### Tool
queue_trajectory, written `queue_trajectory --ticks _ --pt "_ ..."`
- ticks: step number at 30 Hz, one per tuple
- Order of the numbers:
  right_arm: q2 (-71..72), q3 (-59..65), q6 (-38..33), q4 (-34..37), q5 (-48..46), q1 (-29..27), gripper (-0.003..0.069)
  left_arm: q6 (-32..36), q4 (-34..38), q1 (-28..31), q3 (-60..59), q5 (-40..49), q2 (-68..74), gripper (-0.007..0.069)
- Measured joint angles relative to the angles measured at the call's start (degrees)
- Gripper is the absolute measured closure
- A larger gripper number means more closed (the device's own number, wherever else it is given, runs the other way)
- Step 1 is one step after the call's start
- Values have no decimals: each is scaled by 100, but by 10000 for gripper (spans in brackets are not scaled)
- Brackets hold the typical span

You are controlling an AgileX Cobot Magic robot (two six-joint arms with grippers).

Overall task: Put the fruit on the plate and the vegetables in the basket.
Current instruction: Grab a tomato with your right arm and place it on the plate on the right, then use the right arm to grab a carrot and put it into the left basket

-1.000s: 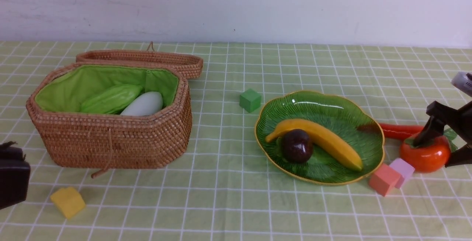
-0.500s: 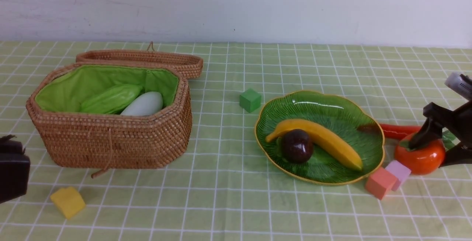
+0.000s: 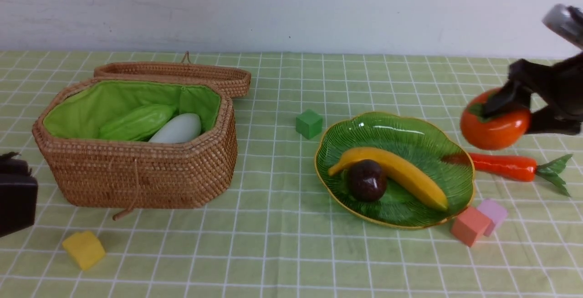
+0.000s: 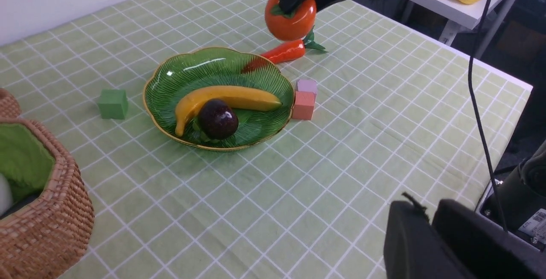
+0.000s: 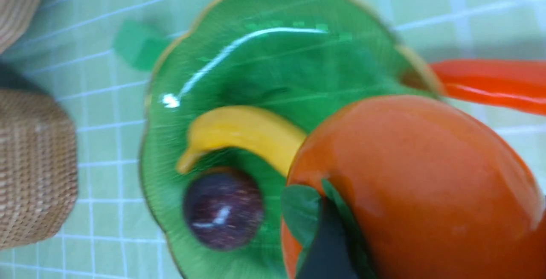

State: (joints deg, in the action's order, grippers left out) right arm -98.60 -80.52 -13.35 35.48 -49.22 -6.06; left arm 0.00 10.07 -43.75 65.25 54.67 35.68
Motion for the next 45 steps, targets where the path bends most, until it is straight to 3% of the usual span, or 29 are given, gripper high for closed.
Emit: queue_trajectory --ticks 5,12,18,23,26,31,37,45 --pt "-429 0 -2 -11 1018 693 141 0 -6 0 0 -105 0 552" --pt "-1069 0 -20 -65 1882 1084 141 0 -6 0 0 -115 0 553" --pt "-1206 0 -20 -91 2023 1084 136 0 -6 0 0 -116 0 553" --pt "-1206 0 -20 -120 2003 1084 68 0 -6 0 0 -111 0 553" --pt "-1206 0 -20 -346 1870 1084 11 0 -6 0 0 -111 0 552" --pt "-1044 0 1 -897 1642 1084 2 0 -6 0 0 -99 0 550" --pt "-457 -84 0 -1435 1467 1084 58 0 -6 0 0 -99 0 547" --pt "10 -1094 -15 -3312 -503 878 277 0 -6 0 0 -94 0 540"
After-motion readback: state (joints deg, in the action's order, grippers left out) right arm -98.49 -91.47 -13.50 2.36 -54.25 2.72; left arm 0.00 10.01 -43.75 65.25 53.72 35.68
